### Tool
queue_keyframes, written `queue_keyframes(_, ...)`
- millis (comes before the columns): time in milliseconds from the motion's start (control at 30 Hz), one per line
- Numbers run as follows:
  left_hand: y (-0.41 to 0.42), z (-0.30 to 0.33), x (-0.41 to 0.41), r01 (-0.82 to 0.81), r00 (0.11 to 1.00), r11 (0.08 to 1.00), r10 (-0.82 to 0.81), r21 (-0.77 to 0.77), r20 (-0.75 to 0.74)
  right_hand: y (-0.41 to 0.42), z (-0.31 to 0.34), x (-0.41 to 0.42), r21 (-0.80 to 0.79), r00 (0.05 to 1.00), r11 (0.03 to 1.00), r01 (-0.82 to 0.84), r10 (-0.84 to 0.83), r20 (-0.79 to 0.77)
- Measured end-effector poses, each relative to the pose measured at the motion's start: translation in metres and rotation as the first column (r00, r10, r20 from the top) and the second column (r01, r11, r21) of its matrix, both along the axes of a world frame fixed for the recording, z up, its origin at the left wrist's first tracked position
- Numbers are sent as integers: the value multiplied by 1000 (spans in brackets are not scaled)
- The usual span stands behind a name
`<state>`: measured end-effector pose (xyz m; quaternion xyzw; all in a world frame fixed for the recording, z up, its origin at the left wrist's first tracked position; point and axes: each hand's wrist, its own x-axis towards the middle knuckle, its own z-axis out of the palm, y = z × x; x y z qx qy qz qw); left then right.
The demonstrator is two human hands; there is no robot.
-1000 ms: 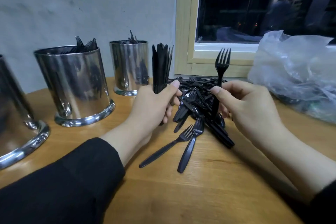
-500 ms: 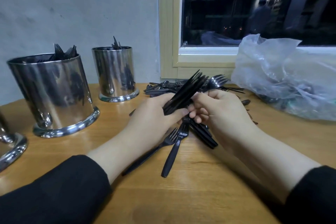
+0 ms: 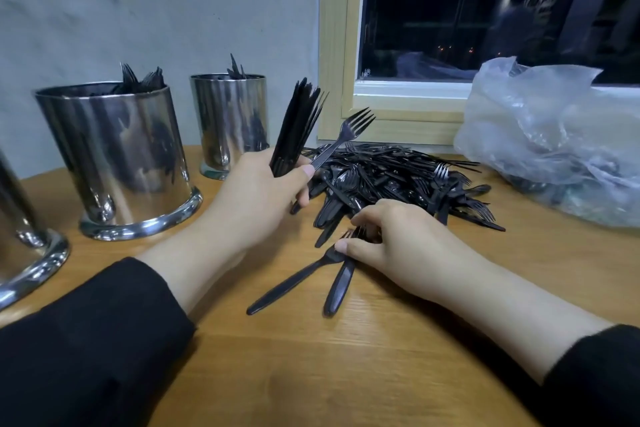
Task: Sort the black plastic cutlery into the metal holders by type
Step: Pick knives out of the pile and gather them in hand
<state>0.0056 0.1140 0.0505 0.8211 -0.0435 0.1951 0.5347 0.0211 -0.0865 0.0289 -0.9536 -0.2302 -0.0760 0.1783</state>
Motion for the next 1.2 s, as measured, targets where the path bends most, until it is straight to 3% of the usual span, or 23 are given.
queue_keyframes(200,0,-1,-1,11,999,1000,-11,10,-39,2,-2,1,87,999,996,18,-14,-43)
queue_keyframes(333,1,1,-2,1,999,1000,0,25,-44,1,-3,4,254,994,967,8,21,-111)
queue_keyframes(567,0,3,-7,14,994,999,-10,33,-109,-18,16,10,674,999,738,3,-31,29)
queue_keyframes(800,-5,5,-14,138,975,989,-124,61,-186,-24,18,14,801,990,598,-4,-109,86)
queue_keyframes(1000,-9,4,-18,232,950,973,-227,-4,-215,-19,19,8,913,1000,409,13,-30,-1)
queue_keyframes(1200,-10,3,-18,289,935,957,-276,26,-222,-18,20,9,901,994,431,-57,-63,93)
